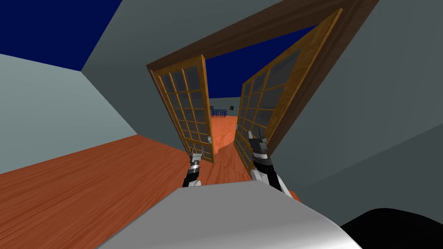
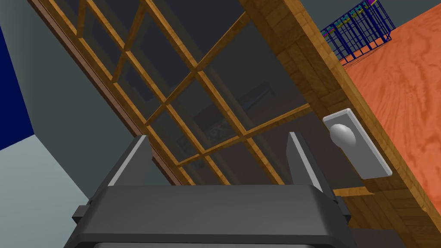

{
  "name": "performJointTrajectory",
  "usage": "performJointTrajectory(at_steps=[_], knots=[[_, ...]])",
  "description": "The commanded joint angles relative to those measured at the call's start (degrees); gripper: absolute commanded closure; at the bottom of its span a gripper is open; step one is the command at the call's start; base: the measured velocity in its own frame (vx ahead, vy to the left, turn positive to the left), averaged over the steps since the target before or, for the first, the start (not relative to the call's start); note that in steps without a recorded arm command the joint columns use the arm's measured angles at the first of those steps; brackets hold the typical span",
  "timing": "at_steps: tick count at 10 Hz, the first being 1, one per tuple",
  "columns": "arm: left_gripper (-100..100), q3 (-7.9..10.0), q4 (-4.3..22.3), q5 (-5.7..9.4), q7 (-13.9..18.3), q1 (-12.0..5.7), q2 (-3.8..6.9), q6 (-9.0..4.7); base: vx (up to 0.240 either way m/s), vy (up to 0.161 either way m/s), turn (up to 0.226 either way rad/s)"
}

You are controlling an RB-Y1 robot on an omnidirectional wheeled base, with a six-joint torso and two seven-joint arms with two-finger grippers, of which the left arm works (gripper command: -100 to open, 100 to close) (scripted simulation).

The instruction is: Push the door open

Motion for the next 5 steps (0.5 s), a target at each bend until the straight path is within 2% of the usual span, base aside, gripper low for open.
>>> performJointTrajectory(at_steps=[1,5], knots=[[-100,-0.32,2.3,1.05,1.7,-0.73,-0.22,-0.58,0.051,0.105,-0.186],[-100,-1.04,7.3,3.62,5.5,-2.27,-0.65,-1.72,0.033,0.098,-0.179]])
